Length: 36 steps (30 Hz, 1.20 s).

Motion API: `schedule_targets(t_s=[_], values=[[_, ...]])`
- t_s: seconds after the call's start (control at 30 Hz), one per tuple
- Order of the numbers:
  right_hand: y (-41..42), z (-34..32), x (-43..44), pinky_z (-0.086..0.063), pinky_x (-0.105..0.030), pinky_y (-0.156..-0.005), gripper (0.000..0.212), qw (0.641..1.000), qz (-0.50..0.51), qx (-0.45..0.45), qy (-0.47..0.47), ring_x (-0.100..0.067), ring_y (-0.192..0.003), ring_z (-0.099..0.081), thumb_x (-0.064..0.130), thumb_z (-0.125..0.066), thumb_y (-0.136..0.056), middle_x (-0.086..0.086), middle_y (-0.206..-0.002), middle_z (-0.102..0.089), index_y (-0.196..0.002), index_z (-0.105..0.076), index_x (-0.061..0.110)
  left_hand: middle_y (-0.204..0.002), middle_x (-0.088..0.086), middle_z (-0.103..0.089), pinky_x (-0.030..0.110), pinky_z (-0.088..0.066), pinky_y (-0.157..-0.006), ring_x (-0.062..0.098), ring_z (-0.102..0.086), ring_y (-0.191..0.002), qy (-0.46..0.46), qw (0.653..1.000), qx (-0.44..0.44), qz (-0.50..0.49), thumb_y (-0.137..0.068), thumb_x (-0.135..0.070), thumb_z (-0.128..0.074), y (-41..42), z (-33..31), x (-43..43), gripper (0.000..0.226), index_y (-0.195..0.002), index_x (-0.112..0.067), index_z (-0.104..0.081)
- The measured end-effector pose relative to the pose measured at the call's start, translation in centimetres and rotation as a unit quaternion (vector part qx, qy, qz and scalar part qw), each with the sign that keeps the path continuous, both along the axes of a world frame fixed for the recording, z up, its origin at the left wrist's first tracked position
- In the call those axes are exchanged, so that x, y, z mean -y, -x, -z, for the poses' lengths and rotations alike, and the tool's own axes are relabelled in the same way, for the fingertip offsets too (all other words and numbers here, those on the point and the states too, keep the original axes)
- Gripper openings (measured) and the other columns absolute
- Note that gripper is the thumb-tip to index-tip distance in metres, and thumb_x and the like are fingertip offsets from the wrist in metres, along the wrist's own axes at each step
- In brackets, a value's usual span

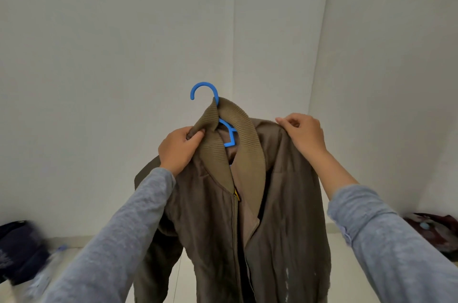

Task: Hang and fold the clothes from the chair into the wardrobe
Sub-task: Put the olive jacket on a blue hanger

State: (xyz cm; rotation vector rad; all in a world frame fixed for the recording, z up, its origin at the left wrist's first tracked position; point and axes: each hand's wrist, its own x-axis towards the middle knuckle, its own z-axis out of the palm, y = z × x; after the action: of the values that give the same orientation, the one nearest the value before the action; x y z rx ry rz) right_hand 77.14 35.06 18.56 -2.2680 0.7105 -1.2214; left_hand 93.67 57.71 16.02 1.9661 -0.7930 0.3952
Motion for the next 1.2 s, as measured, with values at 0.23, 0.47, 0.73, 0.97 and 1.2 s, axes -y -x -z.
schedule_targets(t_s=[0.23, 0.47, 0.73, 0.97, 1.2], values=[[1.2, 6.2, -1.7, -0.045, -0.039, -0.094, 0.048, 0.984, -0.016, 0.103, -0.143, -0.015, -0.101, -0.055, 0.056, -0.059, -0.082, 0.007, -0.108, -0.053, -0.113, -0.046, 0.022, -0.068, 0.001, -0.058, 0.024, -0.034, -0.054, 0.016, -0.052, -0.064, 0.007, 0.997, -0.029, -0.078, -0.092, -0.045, -0.044, 0.1, -0.3, 0.2, 0.039, -0.073, -0.016, -0.059], [1.7, 7.4, -1.4, -0.037, -0.041, -0.091, 0.028, 0.994, 0.053, -0.021, -0.097, -0.035, -0.09, -0.057, 0.032, -0.039, -0.099, -0.007, -0.084, -0.059, -0.083, -0.05, 0.012, -0.062, 0.0, -0.053, 0.024, -0.032, -0.052, 0.016, -0.049, -0.059, 0.013, 0.994, -0.006, -0.106, -0.091, -0.042, -0.047, -0.5, -1.4, -0.7, 0.037, -0.069, -0.015, -0.057], [2.6, 2.7, 1.0, -0.041, -0.043, -0.084, 0.035, 0.987, 0.116, 0.073, -0.084, -0.04, -0.089, -0.057, 0.026, -0.041, -0.097, -0.026, -0.088, -0.064, -0.071, -0.054, 0.007, -0.073, 0.02, -0.063, 0.043, -0.049, -0.065, 0.026, -0.057, -0.065, -0.025, 0.997, -0.038, 0.068, -0.076, -0.056, -0.054, -2.3, -1.4, -2.9, 0.056, -0.074, -0.001, -0.062], [0.6, 0.0, 0.6, -0.042, -0.033, -0.089, 0.025, 0.98, -0.073, 0.018, -0.185, -0.029, -0.105, -0.057, 0.013, -0.043, -0.092, -0.011, -0.102, -0.066, -0.094, -0.067, 0.006, -0.079, 0.018, -0.067, 0.044, -0.051, -0.072, 0.028, -0.061, -0.071, 0.02, 0.995, -0.092, 0.04, -0.076, -0.055, -0.055, -1.6, -1.7, -2.4, 0.056, -0.08, 0.0, -0.064], [1.3, 1.4, -0.9, -0.041, -0.024, -0.088, 0.017, 0.981, -0.191, -0.022, -0.015, -0.013, -0.1, -0.055, 0.034, -0.055, -0.092, 0.002, -0.103, -0.063, -0.1, -0.064, 0.021, -0.069, 0.007, -0.06, 0.03, -0.04, -0.06, 0.023, -0.055, -0.068, -0.022, 0.997, -0.043, -0.067, -0.086, -0.044, -0.051, -0.8, -2.4, -1.5, 0.041, -0.073, -0.007, -0.063]])
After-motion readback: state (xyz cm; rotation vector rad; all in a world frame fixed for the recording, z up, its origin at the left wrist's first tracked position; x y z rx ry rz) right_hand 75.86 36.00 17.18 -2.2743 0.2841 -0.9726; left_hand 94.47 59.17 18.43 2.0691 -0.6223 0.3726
